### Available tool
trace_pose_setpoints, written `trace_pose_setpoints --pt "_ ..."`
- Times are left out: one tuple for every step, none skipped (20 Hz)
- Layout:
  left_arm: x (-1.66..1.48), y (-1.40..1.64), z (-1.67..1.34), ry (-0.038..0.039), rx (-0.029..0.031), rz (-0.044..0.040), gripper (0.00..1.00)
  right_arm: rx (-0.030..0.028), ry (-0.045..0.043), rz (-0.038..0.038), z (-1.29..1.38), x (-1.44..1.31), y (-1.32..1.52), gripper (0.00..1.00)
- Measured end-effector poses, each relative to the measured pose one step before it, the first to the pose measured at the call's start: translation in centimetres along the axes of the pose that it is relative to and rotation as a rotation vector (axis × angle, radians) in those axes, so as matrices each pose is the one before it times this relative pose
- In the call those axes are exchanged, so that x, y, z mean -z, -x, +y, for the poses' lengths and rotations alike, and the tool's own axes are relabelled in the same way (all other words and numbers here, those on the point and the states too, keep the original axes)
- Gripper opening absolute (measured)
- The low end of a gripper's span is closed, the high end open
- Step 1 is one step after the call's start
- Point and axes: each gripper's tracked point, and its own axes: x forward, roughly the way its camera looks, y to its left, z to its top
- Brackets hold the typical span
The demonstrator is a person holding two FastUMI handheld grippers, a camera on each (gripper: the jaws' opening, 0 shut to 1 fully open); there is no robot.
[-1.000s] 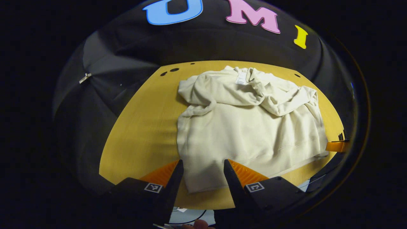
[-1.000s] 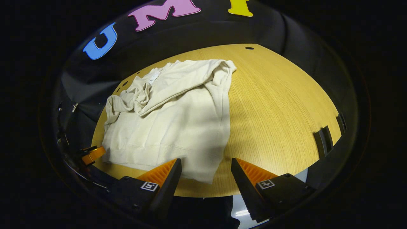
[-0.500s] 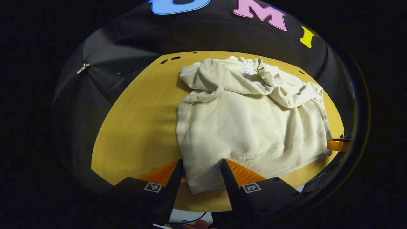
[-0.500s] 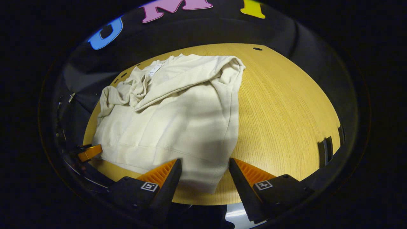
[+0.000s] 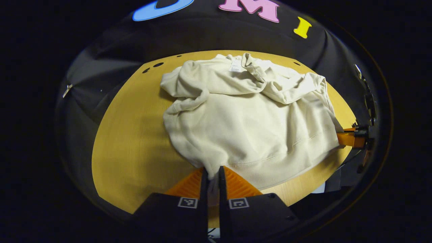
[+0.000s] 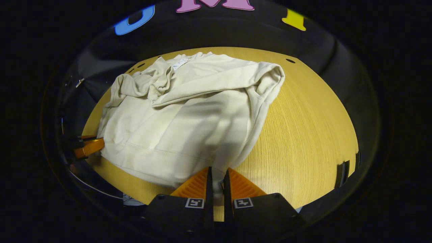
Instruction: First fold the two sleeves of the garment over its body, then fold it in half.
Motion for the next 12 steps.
trace_pose_setpoints --pt "-0.152 0.021 0.067 0.01416 0.00432 -0.00401 0.11 -0.00168 0.01224 0.00341 -0.068 -0.065 0.049 0.17" --pt "0.098 0.138 0.047 0.01403 0.00232 0.00183 0.09 -0.01506 -0.03251 0.00704 0.106 0.311 0.146 0.13" --pt "0.279 0.286 0.260 0.00722 -0.00403 0.00556 0.07 -0.03677 -0.05968 0.00984 0.383 0.345 0.357 0.13" --pt "0.097 0.502 0.323 0.00151 -0.00196 0.00316 0.07 -0.03036 -0.05867 0.00721 0.183 0.330 0.557 0.12" --pt "-0.319 0.326 0.064 -0.00036 0.01003 -0.00539 0.07 -0.02256 -0.05049 -0.00468 -0.048 0.085 0.581 0.12" --pt "-0.459 0.698 -0.027 0.00178 0.02174 -0.00530 0.06 -0.01208 -0.02890 -0.01157 -0.250 -0.221 0.744 0.12" --pt "-0.403 0.511 0.095 0.00326 0.01641 -0.00037 0.06 -0.00536 -0.01019 -0.00693 -0.459 -0.245 0.932 0.12" --pt "-0.318 0.587 0.016 0.00662 0.01848 0.00304 0.07 -0.01278 -0.00286 -0.01125 -0.063 -0.395 0.940 0.12" --pt "-0.376 0.338 -0.074 0.00957 0.01634 0.01173 0.07 -0.01169 0.00163 -0.00530 0.221 -0.603 0.579 0.12" --pt "-0.238 0.371 -0.106 0.00661 0.01337 0.01507 0.07 -0.01041 0.00397 -0.00020 0.267 -0.465 0.726 0.12" --pt "-0.474 0.145 -0.213 0.00266 0.01278 0.01100 0.07 -0.00755 0.00413 -0.00029 0.184 -0.761 0.324 0.12" --pt "-0.537 0.363 -0.101 0.00041 0.00945 0.00345 0.06 -0.00533 -0.00063 -0.00066 0.263 -0.614 0.238 0.12"
